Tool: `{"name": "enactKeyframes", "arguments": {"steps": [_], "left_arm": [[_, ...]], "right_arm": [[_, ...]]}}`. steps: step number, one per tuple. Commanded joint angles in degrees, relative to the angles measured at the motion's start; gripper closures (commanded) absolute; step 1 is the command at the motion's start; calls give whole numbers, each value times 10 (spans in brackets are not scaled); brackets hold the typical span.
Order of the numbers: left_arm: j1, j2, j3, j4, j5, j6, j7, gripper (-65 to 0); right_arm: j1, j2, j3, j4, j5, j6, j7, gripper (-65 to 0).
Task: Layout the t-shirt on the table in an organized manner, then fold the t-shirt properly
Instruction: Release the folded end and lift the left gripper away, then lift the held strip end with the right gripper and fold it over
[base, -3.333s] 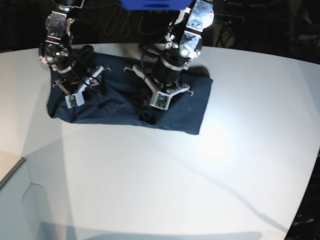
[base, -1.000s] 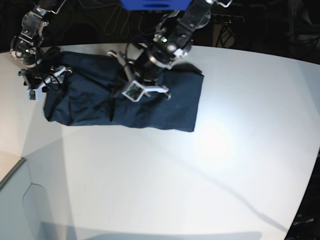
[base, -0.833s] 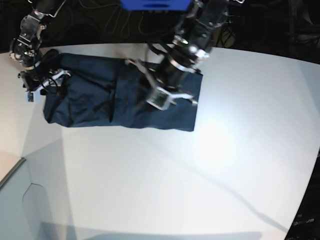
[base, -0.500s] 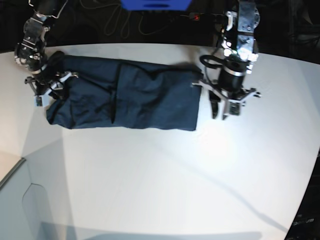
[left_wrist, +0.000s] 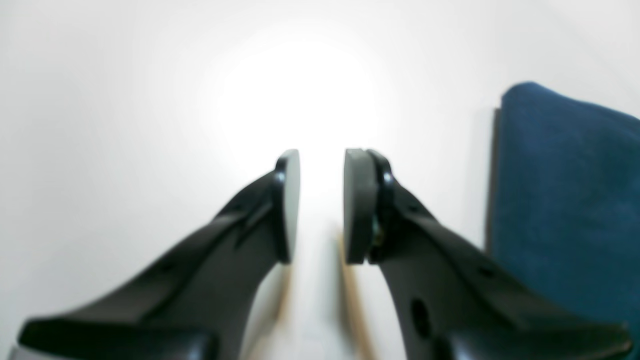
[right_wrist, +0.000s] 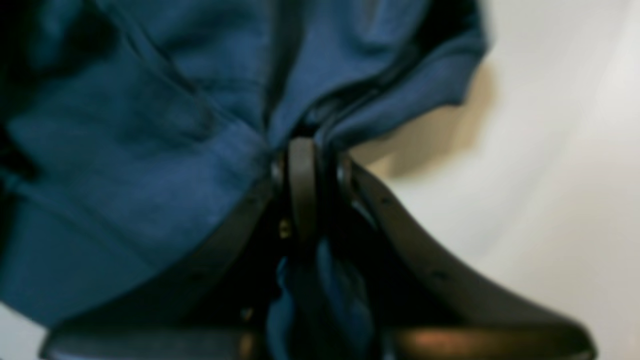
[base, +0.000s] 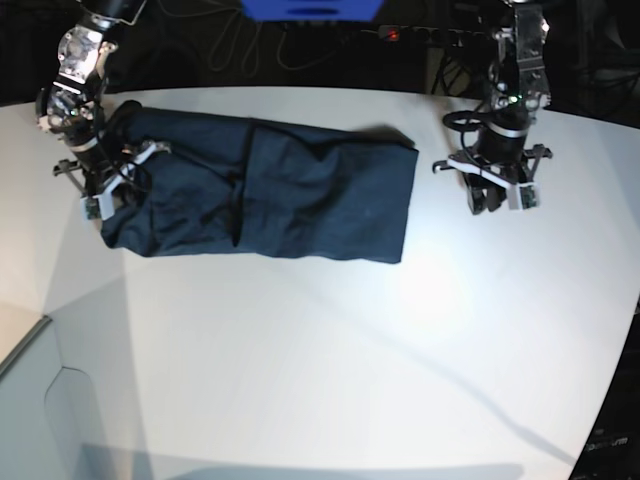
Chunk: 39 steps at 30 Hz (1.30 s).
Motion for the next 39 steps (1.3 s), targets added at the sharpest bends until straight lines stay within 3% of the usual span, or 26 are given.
{"name": "enactKeyframes", "arguments": {"steps": [1, 7, 18, 29, 39], "left_arm": [[-8, 0, 4, 2, -4, -3, -14, -149], [-37, -3, 54, -47, -7, -3, -14, -149], [-87, 3, 100, -125, -8, -3, -15, -149], [-79, 3, 102, -122, -8, -3, -15, -149], [-67, 4, 105, -118, -13, -3, -15, -149]], "right_arm": [[6, 0, -1, 34, 15, 3, 18, 0], [-14, -24, -31, 140, 15, 3, 18, 0], [-92, -24, -218, 246, 15, 3, 22, 0], [-52, -23, -405, 212, 14, 3, 18, 0], [6, -23, -417, 95, 14, 3, 18, 0]]}}
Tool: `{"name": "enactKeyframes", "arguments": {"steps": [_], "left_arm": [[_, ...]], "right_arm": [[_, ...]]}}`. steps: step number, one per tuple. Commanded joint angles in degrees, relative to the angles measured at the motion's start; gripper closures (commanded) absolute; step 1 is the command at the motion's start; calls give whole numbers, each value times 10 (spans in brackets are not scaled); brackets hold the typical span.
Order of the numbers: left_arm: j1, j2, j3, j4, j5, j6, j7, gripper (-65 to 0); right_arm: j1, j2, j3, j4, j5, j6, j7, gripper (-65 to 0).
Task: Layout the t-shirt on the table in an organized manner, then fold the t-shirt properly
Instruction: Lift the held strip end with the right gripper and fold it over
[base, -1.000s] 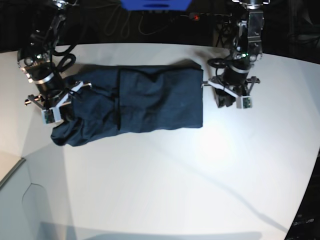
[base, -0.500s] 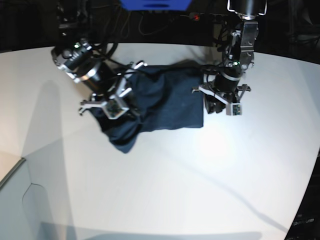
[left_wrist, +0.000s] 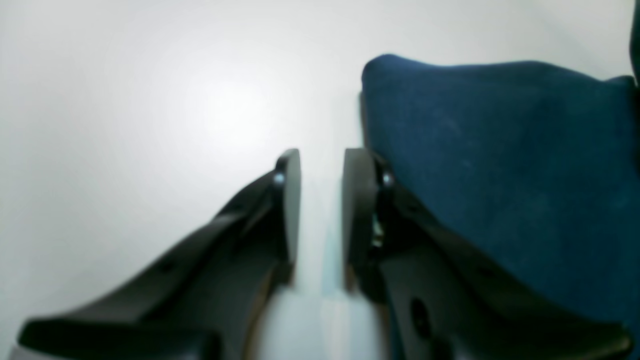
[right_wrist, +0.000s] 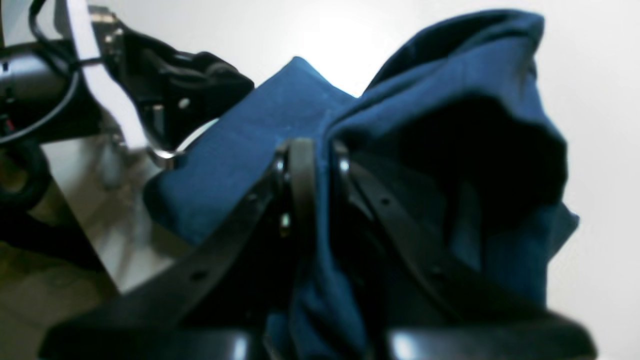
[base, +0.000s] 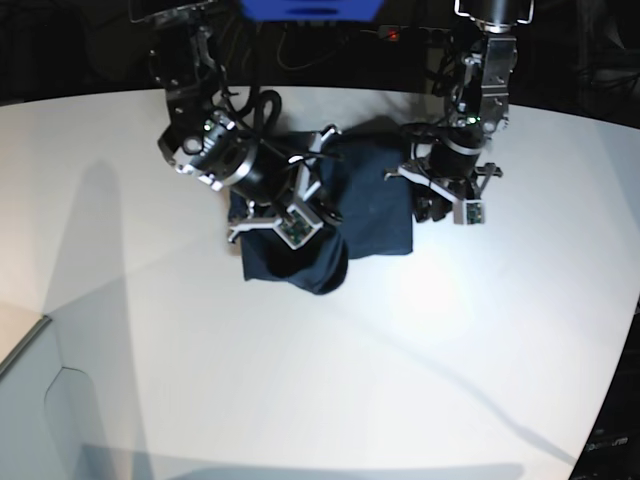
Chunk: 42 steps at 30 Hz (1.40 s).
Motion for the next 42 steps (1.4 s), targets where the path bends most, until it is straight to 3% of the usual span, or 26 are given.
{"name": "enactKeyframes", "arguments": {"steps": [1, 6, 14, 19, 25, 27, 31, 34, 37, 42], "left_arm": [[2, 1, 1, 4, -10, 1, 14, -149], [2, -2, 2, 4, -53, 2, 15, -149], [1, -3, 2, 4, -52, 2, 15, -149], [2, -3, 2, 4, -52, 1, 15, -149], [14, -4, -2, 4, -55, 1, 15, -155], [15, -5, -2, 9, -55, 2, 15, -202], [29, -21, -3, 29, -56, 2, 15, -329], [52, -34, -4, 75, -56, 3, 15, -348], [72, -51, -5, 111, -56, 6, 14, -348], [103, -58, -47, 146, -56, 3, 14, -348]], "right_arm": [[8, -4, -6, 9, 12, 2, 18, 0], [10, -4, -46, 11, 12, 2, 18, 0], [26, -6, -88, -2, 12, 2, 18, 0], [53, -30, -86, -48, 12, 2, 18, 0], [59, -29, -87, -55, 12, 2, 18, -2], [59, -22, -86, -55, 12, 2, 18, -61], [54, -8, -87, -47, 12, 2, 18, -242], [36, 9, -86, -7, 12, 2, 18, -348], [12, 20, -84, 63, 12, 2, 18, -386], [-29, 24, -5, 146, 12, 2, 18, -389]]}}
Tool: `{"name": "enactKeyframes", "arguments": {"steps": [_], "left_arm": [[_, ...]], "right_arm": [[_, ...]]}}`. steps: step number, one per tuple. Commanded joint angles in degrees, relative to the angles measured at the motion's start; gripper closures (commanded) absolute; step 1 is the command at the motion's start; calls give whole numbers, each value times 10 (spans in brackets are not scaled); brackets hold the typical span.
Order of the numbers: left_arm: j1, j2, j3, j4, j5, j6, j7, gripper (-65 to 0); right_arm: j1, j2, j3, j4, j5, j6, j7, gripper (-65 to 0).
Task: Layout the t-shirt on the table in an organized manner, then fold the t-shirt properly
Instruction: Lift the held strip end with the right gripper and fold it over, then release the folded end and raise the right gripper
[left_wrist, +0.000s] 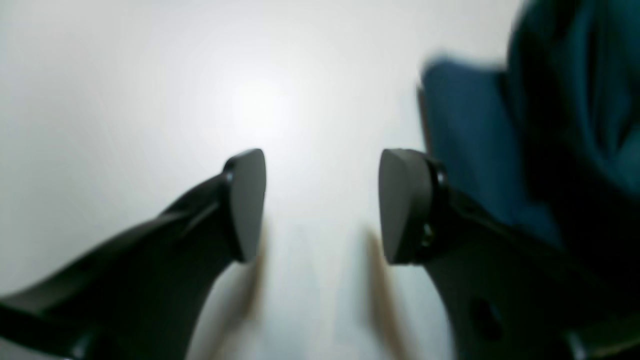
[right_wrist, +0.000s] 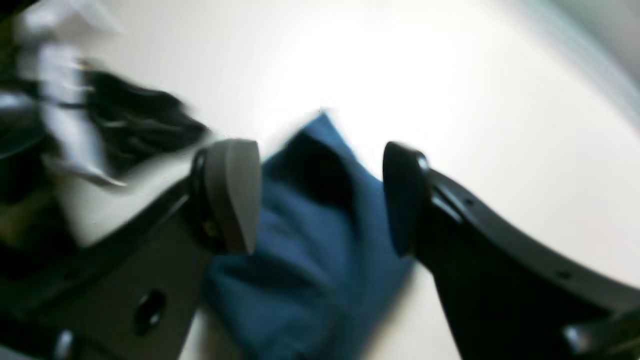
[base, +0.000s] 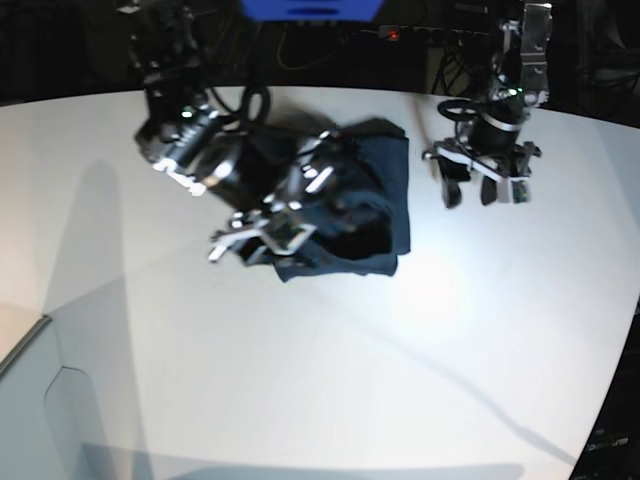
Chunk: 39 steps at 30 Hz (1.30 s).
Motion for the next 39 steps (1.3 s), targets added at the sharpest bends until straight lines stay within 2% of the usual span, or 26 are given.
{"name": "enactKeyframes", "arguments": {"steps": [1, 5, 8, 11, 16, 20, 25, 27, 29, 35, 39], "left_arm": [[9, -3, -14, 14, -2, -2, -10, -349], [19, -3, -50, 31, -2, -2, -10, -350], [19, -3, -79, 34, -2, -3, -10, -350], [17, -3, -100, 34, -2, -3, -10, -351], [16, -3, -127, 34, -2, -3, -10, -351], [16, -3, -143, 34, -2, -3, -10, -351], [16, -3, -148, 34, -2, -4, -10, -351], [16, -3, -149, 34, -2, -4, -10, -351], [16, -3, -152, 35, -2, -4, -10, -351], [19, -3, -152, 35, -2, -4, -10, -351], [19, -2, -151, 35, -2, -4, -10, -351]], "right_arm": [[-2, -1, 15, 10, 8, 3, 12, -388], [-7, -1, 71, -8, 8, 3, 12, -370], [-23, 1, 76, -23, 8, 3, 14, -313], [-32, -2, 67, -48, 8, 3, 16, -291], [-37, 2, 6, -107, 8, 3, 12, -291], [-64, 12, -56, -100, 8, 3, 16, -291], [-79, 60, -165, -58, 8, 3, 16, -291], [-78, 73, -180, -48, 8, 3, 16, -291], [-77, 74, -166, -39, 8, 3, 16, -291], [-73, 56, -66, -35, 8, 3, 14, -291], [-64, 48, -51, -48, 8, 3, 16, -291]]}}
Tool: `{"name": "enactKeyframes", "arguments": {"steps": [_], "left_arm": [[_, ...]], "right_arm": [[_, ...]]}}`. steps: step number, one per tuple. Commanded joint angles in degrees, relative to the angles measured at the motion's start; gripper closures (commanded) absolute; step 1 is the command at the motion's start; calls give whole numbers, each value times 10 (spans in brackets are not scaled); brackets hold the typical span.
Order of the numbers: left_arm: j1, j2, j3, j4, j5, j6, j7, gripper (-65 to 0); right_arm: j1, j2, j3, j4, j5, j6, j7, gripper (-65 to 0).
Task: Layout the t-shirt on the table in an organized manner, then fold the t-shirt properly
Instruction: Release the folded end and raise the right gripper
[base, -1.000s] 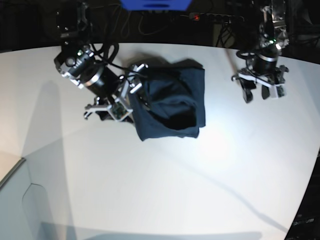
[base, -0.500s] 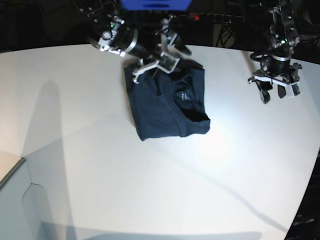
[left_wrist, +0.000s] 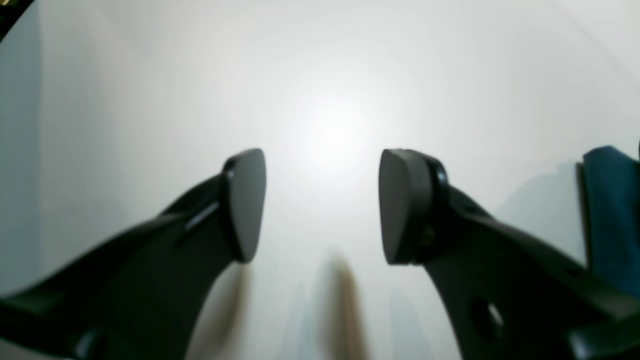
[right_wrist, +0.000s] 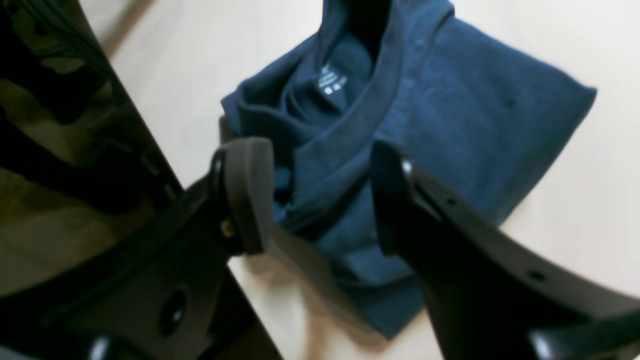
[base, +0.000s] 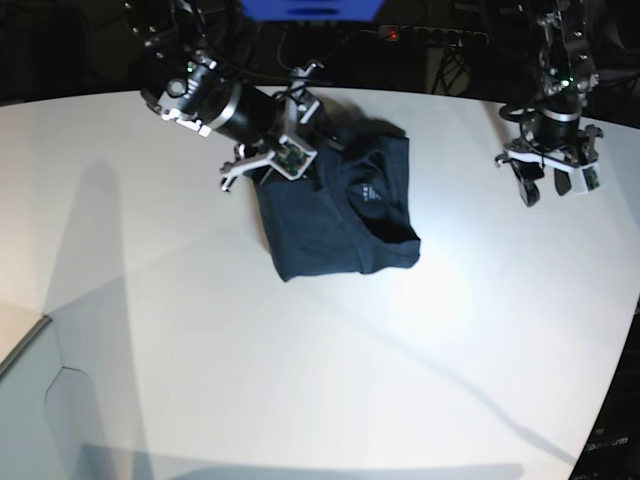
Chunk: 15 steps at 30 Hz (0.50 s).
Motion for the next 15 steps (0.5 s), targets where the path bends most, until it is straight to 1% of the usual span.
{"name": "enactKeyframes", "arguments": {"steps": [1, 5, 7, 12, 15], "left_arm": [[0, -6, -2, 11, -2, -3, -14, -351], [0, -6, -1, 11, -2, -3, -14, -351], [0, -6, -2, 11, -2, -3, -14, -351], [1, -6, -3, 11, -2, -3, -14, -351], [1, -6, -3, 11, -2, -3, -14, -351]], "right_arm": [[10, -4, 0, 1, 8, 2, 15, -291], [30, -13, -26, -69, 8, 2, 17, -291], [34, -15, -52, -90, 8, 2, 17, -291], [29, -12, -134, -84, 8, 2, 17, -291], [16, 0, -169, -55, 8, 2, 17, -291]]}}
